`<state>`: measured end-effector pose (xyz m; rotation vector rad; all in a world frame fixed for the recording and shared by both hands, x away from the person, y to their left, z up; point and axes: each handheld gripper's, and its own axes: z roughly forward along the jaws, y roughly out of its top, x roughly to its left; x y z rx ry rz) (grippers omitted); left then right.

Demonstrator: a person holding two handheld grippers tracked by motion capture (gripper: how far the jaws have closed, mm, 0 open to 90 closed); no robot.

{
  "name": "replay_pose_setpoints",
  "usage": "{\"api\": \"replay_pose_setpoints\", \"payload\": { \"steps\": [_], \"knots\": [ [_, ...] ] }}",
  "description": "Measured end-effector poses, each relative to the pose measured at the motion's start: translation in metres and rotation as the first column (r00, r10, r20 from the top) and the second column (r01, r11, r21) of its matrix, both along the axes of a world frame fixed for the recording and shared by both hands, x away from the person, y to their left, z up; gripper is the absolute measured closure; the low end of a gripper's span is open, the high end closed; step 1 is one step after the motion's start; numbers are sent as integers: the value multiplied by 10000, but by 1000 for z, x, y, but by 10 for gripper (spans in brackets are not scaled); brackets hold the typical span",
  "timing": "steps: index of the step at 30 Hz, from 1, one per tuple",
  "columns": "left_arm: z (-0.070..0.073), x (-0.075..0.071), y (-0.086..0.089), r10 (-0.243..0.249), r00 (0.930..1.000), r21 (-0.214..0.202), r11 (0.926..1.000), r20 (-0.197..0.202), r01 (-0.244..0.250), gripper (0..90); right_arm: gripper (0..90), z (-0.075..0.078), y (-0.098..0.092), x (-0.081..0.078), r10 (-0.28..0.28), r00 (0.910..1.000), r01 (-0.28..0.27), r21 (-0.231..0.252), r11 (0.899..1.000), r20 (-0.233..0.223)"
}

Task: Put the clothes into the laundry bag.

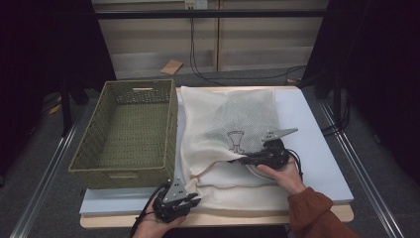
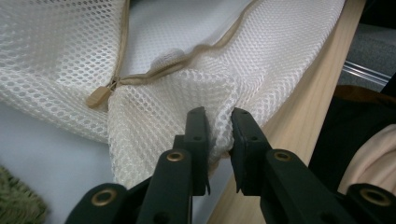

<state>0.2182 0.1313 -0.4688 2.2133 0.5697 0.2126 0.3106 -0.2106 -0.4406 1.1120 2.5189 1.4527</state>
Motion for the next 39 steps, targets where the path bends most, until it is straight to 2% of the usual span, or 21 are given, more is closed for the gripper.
{"api": "replay_pose_setpoints", "payload": {
  "steps": [2, 5, 6, 8, 9, 10, 11, 13, 14, 16, 17, 20, 22, 23, 24, 26, 27, 30, 31, 34, 39],
  "knots": [
    [2, -1, 5, -7, 10000, -126, 9999, 37, 7, 684, 811, -1, 0, 0, 6, 10000, -6, 18, 10000, -65],
    [7, -3, 14, 152, 9998, -673, 9976, 134, -142, 640, 810, -1, 0, 1, 2, 10000, -2, 19, 10000, -72],
    [10, -3, 18, 144, 9996, -708, 9974, 250, -126, 640, 810, -1, 0, 1, -6, 10000, 6, 18, 10000, -66],
    [14, -3, 27, 338, 9988, -1000, 9945, 350, -302, 615, 811, -2, 0, 1, 12, 10000, -11, 41, 10000, -81],
    [17, 0, 35, 527, 9976, -1325, 9901, 441, -464, 607, 816, -2, 0, 2, -2, 10000, 2, 42, 10000, -91],
    [17, 0, 35, 527, 9976, -1325, 9901, 441, -464, 598, 816, -2, 0, 2, -2, 10000, 2, 42, 10000, -91],
    [19, 5, 38, 877, 9952, -1389, 9870, 436, -809, 599, 831, -2, 0, 2, -43, 9999, 44, 23, 10000, -120],
    [17, 7, 36, 1024, 9940, -1354, 9861, 375, -965, 598, 834, -2, 0, 3, -44, 9999, 44, 16, 10000, -129],
    [16, 9, 34, 1003, 9944, -1134, 9889, 334, -959, 598, 834, -2, 0, 3, -44, 9999, 44, 16, 10000, -129],
    [8, 13, 21, 1033, 9945, -578, 9931, 181, -1021, 495, 834, -3, 0, 3, -29, 9999, 29, 22, 10000, -133],
    [8, 13, 21, 1033, 9945, -578, 9931, 181, -1021, 459, 833, -3, 0, 3, -37, 9999, 38, 37, 10000, -149],
    [1, 15, 12, 987, 9950, -132, 9950, 166, -985, 439, 833, -3, 0, 3, -30, 9999, 31, 43, 10000, -163],
    [-4, 18, 11, 1000, 9950, 1, 9950, -21, -1000, 436, 829, -3, 0, 3, -16, 9999, 17, 49, 10000, -156],
    [-7, 20, 12, 974, 9952, 272, 9949, -115, -971, 438, 820, -2, 1, 2, 16, 9999, -16, 57, 10000, -138],
    [-9, 21, 11, 1112, 9937, 165, 9937, -136, -1110, 437, 803, -2, 1, 2, 67, 9999, -67, 35, 10000, -132],
    [-10, 22, 12, 1120, 9935, 290, 9934, -211, -1114, 421, 784, -2, 1, 2, 133, 9998, -133, 48, 9999, -123],
    [-14, 25, 14, 1152, 9924, 135, 9933, -423, -1147, 416, 744, -3, 2, 2, 205, 9996, -205, 32, 9998, -183],
    [-14, 25, 16, 1204, 9916, 80, 9927, -470, -1202, 483, 719, -3, 3, 1, 303, 9994, -302, 31, 9995, -168],
    [-12, 25, 18, 935, 9925, -104, 9955, -792, -946, 575, 703, -2, 3, 0, 382, 9992, -383, -16, 9993, -111],
    [-11, 23, 20, 848, 9929, -96, 9963, -836, -859, 761, 662, -1, 3, -1, 409, 9991, -409, 19, 9992, -112],
    [-3, 9, 31, 933, 9933, -86, 9955, -687, -941, 787, 589, 3, 5, -4, 509, 9987, -509, 18, 9987, -42]
  ]
}}
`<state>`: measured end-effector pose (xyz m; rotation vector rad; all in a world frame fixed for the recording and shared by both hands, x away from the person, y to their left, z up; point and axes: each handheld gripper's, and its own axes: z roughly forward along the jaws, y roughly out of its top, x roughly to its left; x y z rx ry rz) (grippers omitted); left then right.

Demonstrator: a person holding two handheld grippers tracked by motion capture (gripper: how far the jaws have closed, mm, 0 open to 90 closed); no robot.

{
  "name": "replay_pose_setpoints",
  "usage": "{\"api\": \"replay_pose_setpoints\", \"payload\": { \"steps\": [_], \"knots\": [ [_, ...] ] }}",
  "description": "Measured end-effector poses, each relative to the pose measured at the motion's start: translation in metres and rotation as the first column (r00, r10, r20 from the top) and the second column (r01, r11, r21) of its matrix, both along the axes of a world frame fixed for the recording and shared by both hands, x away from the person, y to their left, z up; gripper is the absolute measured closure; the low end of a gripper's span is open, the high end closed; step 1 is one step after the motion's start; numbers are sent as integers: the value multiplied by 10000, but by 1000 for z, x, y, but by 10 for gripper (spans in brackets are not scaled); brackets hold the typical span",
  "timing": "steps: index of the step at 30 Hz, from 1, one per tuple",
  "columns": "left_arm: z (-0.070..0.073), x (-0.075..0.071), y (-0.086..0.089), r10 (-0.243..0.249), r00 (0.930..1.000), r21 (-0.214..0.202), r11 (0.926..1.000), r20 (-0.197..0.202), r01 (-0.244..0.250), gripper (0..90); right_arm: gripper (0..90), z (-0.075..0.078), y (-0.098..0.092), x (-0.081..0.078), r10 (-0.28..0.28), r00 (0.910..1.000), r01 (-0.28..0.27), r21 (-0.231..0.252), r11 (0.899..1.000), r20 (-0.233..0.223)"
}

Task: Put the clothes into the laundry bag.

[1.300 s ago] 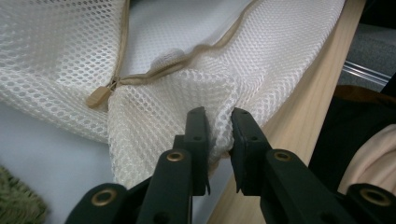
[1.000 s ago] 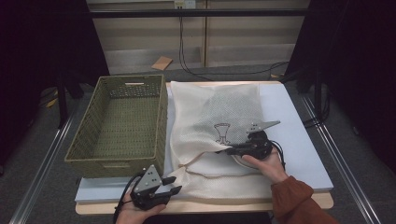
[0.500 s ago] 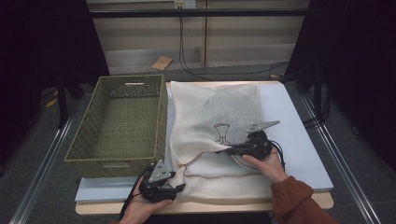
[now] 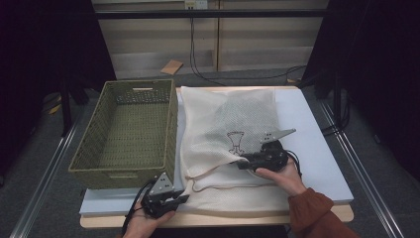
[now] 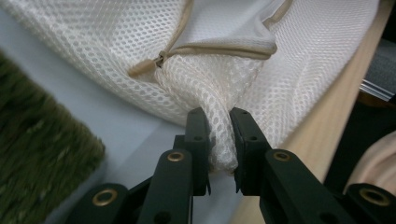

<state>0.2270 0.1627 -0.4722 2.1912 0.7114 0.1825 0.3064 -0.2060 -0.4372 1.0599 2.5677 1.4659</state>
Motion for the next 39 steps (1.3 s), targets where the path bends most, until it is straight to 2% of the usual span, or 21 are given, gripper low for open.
{"api": "replay_pose_setpoints", "payload": {
  "steps": [2, 3, 4, 6, 7, 11, 12, 13, 16, 17, 20, 22, 23, 24, 25, 26, 28, 30, 31, 33, 39],
  "knots": [
    [2, -5, 5, 72, 9999, -11, 10000, 113, -72, 787, 581, 2, 0, -1, 11, 10000, -11, -3, 10000, 24],
    [3, -6, 7, 140, 9999, 43, 9999, -16, -140, 786, 580, 2, 0, -2, 38, 10000, -38, 7, 10000, 47],
    [2, -7, 8, 201, 9998, -155, 9997, -52, -202, 786, 579, 2, 0, -3, -19, 10000, 19, 17, 10000, 65],
    [2, -9, 11, 213, 9998, -29, 9998, -64, -214, 785, 574, 3, -1, -5, 18, 9999, -18, 28, 10000, 101],
    [1, -9, 12, 237, 9993, 11, 9997, -282, -236, 785, 569, 4, -1, -6, 57, 10000, -57, 75, 10000, 68],
    [-2, -11, 13, 188, 9991, -20, 9998, -372, -189, 781, 584, 4, -3, -10, 141, 9999, -142, 123, 9998, 63],
    [-2, -11, 13, 132, 9992, 51, 9999, -385, -130, 773, 642, 2, -4, -11, 281, 9996, -281, 28, 9996, 47],
    [-2, -11, 13, 132, 9992, 51, 9999, -385, -130, 765, 642, 2, -4, -11, 281, 9996, -281, 28, 9996, 47],
    [-2, -12, 15, 135, 9994, -57, 9999, -328, -136, 739, 738, -3, -4, -11, 384, 9992, -386, -178, 9991, -103],
    [-1, -12, 16, 174, 9996, -194, 9997, -220, -178, 700, 767, -8, -3, -9, 354, 9992, -360, -280, 9990, -199],
    [3, -12, 19, 122, 9998, -431, 9990, -125, -127, 665, 794, -10, -2, -7, 454, 9987, -463, -390, 9982, -241],
    [10, -13, 22, -30, 9999, -599, 9982, 151, 39, 650, 789, -15, 0, -6, 547, 9981, -560, -469, 9973, -295],
    [13, -13, 24, 3, 9996, -890, 9960, 293, 23, 650, 789, -15, 0, -6, 547, 9981, -560, -469, 9973, -295],
    [15, -12, 26, 48, 9995, -973, 9953, 327, -16, 650, 784, -17, 1, -6, 570, 9978, -589, -573, 9966, -337],
    [15, -11, 27, 54, 9995, -920, 9958, 301, -26, 658, 735, -22, 2, -5, 647, 9969, -673, -593, 9960, -449],
    [14, -10, 26, 116, 9995, -905, 9959, 285, -89, 658, 735, -22, 2, -5, 647, 9969, -673, -593, 9960, -449],
    [9, -6, 23, 175, 9996, -638, 9978, 218, -160, 656, 698, -25, 5, -6, 548, 9975, -583, -826, 9949, -435],
    [6, -1, 21, 238, 9993, -329, 9992, 276, -229, 656, 693, -25, 6, -7, 569, 9975, -604, -863, 9944, -423],
    [3, 3, 21, 250, 9997, -488, 9985, 76, -246, 656, 688, -26, 6, -7, 605, 9975, -635, -888, 9940, -361],
    [-1, 10, 22, 265, 9996, -459, 9986, -118, -270, 669, 680, -30, 8, -6, 701, 9965, -744, -1033, 9919, -444],
    [-5, 9, 19, 243, 9996, -290, 9993, -138, -247, 622, 628, -36, 11, -5, 673, 9971, -712, -1172, 9906, -365]
  ]
}}
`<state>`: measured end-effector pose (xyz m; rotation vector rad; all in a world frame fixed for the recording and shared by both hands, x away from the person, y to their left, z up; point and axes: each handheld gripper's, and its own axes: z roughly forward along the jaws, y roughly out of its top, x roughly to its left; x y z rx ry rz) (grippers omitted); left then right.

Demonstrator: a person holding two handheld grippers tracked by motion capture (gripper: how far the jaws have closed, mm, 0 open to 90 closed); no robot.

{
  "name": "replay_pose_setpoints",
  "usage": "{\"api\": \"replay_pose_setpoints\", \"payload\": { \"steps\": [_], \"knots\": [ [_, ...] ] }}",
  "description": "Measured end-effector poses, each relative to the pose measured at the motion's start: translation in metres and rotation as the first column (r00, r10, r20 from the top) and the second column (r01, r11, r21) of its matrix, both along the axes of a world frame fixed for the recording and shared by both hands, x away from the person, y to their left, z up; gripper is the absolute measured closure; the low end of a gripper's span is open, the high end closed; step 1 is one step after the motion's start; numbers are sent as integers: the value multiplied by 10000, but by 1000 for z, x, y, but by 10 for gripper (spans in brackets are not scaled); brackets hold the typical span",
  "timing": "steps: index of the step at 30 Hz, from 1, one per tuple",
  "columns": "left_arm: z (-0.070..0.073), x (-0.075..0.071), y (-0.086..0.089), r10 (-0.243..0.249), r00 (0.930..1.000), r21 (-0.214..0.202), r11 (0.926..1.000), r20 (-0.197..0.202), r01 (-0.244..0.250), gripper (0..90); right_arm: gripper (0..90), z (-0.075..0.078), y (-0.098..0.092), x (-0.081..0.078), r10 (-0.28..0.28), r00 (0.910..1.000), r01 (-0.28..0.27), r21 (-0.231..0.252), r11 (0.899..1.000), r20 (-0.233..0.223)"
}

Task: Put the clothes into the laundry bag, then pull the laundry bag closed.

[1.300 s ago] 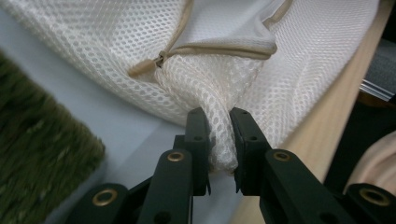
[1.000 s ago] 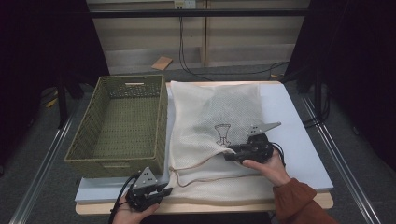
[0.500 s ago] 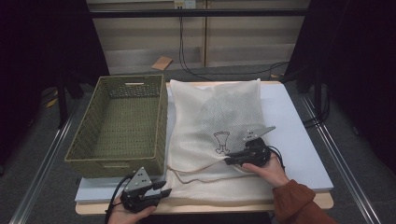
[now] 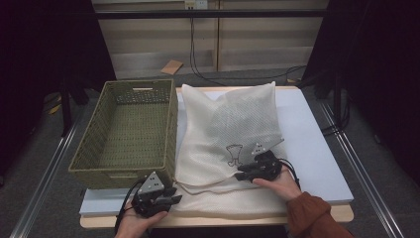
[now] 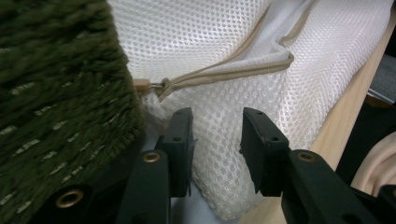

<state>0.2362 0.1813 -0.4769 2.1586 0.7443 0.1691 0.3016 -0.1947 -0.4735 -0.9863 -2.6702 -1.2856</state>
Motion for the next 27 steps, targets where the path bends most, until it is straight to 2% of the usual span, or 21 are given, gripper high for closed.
{"api": "replay_pose_setpoints", "payload": {
  "steps": [4, 6, 10, 11, 14, 15, 17, 20, 21, 23, 24, 26, 27],
  "knots": [
    [0, -1, -2, -35, 10000, 102, 9999, -3, 35, 618, 557, -5, 5, 0, -148, 9991, 154, -140, 9998, 409],
    [-1, -1, -2, -52, 10000, 111, 9999, 20, 52, 698, 543, -3, 5, -1, -89, 9982, 91, -35, 10000, 593],
    [0, -2, -2, -48, 10000, 116, 9999, -37, 49, 782, 533, -1, 2, -1, -115, 9990, 103, 269, 9996, 432],
    [0, -2, -1, 73, 9999, 11, 10000, -137, -73, 813, 498, 2, 0, -2, -115, 9989, 96, 418, 9991, 450],
    [1, -3, 0, 35, 9999, 36, 10000, -105, -35, 823, 480, 5, -1, -4, -122, 9990, 98, 545, 9985, 435],
    [1, -4, 0, 69, 9999, -8, 10000, -73, -69, 823, 446, 9, -1, -6, -136, 9985, 110, 495, 9987, 528],
    [1, -5, 0, 37, 10000, -37, 10000, -38, -37, 821, 436, 11, -2, -6, -150, 9985, 119, 588, 9982, 527],
    [2, -6, 2, 22, 10000, -121, 9999, -53, -23, 756, 380, 16, -1, -6, 12, 9980, -63, 810, 9967, 629],
    [1, -5, 3, 16, 10000, -58, 10000, 24, -16, 727, 380, 18, -1, -6, 25, 9969, -93, 861, 9962, 789],
    [0, -4, 3, 80, 9998, 383, 9992, 162, -86, 644, 372, 23, 0, -6, 70, 9958, -147, 847, 9963, 911],
    [-1, -4, 4, 75, 9999, 73, 9999, 77, -75, 640, 358, 25, 0, -6, -6, 9951, -87, 932, 9956, 991],
    [-1, -5, 4, 77, 10000, 55, 10000, 44, -77, 612, 356, 29, 0, -5, -68, 9937, -46, 1016, 9948, 1116],
    [-1, -6, 2, 117, 9999, 109, 9999, 57, -117, 606, 354, 32, 1, -5, -30, 9918, -75, 818, 9966, 1276]
  ]
}}
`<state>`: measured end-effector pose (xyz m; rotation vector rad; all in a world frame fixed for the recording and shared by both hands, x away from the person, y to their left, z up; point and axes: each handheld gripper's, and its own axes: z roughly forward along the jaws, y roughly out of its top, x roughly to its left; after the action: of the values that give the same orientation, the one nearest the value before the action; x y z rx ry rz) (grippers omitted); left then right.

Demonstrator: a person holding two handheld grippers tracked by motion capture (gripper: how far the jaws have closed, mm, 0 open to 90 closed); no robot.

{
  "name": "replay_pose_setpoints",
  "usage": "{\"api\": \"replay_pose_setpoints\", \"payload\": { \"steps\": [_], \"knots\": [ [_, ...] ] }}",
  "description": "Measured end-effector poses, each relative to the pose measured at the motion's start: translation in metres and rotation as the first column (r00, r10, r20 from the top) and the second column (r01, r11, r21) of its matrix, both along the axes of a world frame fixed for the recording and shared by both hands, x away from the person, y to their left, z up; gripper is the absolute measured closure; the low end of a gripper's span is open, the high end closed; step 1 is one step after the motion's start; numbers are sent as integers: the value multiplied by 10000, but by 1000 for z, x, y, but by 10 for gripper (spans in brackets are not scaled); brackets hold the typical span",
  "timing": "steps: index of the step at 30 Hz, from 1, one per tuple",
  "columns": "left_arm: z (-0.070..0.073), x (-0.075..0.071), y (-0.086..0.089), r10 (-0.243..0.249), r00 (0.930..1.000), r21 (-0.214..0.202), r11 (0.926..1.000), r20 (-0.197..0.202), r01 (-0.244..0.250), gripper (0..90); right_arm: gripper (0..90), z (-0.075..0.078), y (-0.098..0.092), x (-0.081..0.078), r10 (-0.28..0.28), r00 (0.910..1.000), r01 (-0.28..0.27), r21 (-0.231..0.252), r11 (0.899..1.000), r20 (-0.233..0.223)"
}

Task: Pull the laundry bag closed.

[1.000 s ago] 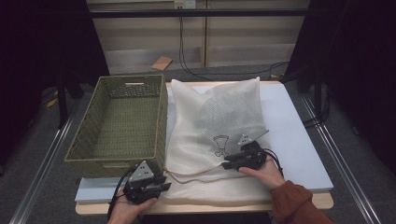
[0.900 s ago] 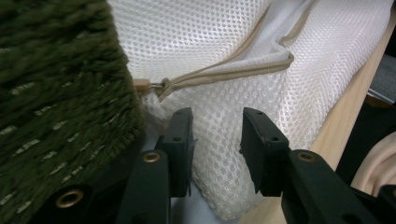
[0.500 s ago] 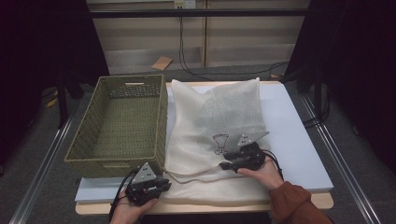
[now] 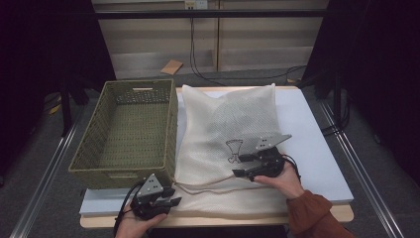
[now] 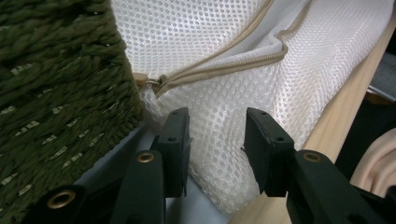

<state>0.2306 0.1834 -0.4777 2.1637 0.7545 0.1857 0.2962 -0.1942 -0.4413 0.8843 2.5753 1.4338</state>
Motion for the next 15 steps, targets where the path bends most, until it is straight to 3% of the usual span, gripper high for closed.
{"api": "replay_pose_setpoints", "payload": {
  "steps": [5, 8, 10, 13, 15],
  "knots": [
    [-2, 2, -4, -20, 9998, -143, 9999, -209, 17, 583, 359, 5, 4, -2, 111, 9996, -113, 70, 9999, 242],
    [-2, 0, -8, 15, 9999, -11, 10000, -123, -15, 580, 391, 9, 11, -2, 347, 9993, -349, 162, 9993, 145],
    [-1, -2, -8, 255, 9996, 164, 9995, -72, -254, 600, 437, 16, 18, -2, 392, 9987, -397, 133, 9991, 316],
    [1, -6, -4, 631, 9977, -55, 9980, -248, -633, 551, 436, 21, 21, -4, 348, 9987, -358, 276, 9990, 360],
    [7, -10, 4, 601, 9982, -289, 9978, 85, -598, 553, 470, 24, 24, -5, 653, 9975, -659, 223, 9976, 278]
  ]
}}
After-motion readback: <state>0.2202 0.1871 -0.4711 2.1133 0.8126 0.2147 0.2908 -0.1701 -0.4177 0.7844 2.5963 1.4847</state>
